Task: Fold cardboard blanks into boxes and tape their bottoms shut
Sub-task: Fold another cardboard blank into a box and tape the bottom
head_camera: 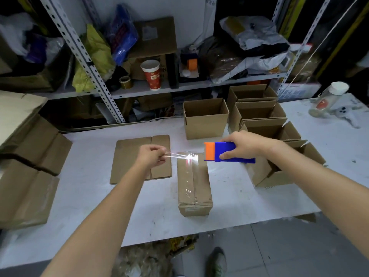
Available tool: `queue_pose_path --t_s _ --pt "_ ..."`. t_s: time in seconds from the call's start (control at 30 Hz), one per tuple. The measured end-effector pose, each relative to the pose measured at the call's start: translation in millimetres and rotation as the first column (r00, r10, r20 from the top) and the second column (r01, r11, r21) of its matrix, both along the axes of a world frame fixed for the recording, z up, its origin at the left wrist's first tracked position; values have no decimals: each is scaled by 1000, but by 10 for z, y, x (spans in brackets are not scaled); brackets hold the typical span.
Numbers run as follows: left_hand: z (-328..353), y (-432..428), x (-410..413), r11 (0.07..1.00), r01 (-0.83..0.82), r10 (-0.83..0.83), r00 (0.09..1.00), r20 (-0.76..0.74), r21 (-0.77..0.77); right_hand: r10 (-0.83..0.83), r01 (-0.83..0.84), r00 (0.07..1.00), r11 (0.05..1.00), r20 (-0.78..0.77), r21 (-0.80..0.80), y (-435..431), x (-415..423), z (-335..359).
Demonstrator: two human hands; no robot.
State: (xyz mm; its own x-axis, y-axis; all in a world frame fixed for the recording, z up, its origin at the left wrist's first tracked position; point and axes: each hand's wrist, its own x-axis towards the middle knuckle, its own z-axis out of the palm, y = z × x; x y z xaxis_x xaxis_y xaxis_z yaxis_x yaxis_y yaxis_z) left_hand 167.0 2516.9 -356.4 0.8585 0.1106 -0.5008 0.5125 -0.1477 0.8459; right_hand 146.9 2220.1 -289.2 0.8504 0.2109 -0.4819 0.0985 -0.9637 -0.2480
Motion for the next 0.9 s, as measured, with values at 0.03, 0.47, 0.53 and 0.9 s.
queue_pose_path --t_s 0.03,0.47,0.53,0.9 --pt "-30 59 13 1000 -13 13 1000 -18 -2 -39 37 998 999 -42 -32 -141 31 -1" --pt "-441 -159 289 997 -32 37 996 -78 65 -130 116 977 989 -169 -90 -282 461 -440" --pt "-573 -214 295 994 -32 45 991 -129 100 -135 117 970 988 -200 -99 -242 499 -523" --pt "-523 -388 143 960 80 -38 987 -155 269 -151 144 969 988 -193 -51 -41 482 -764"
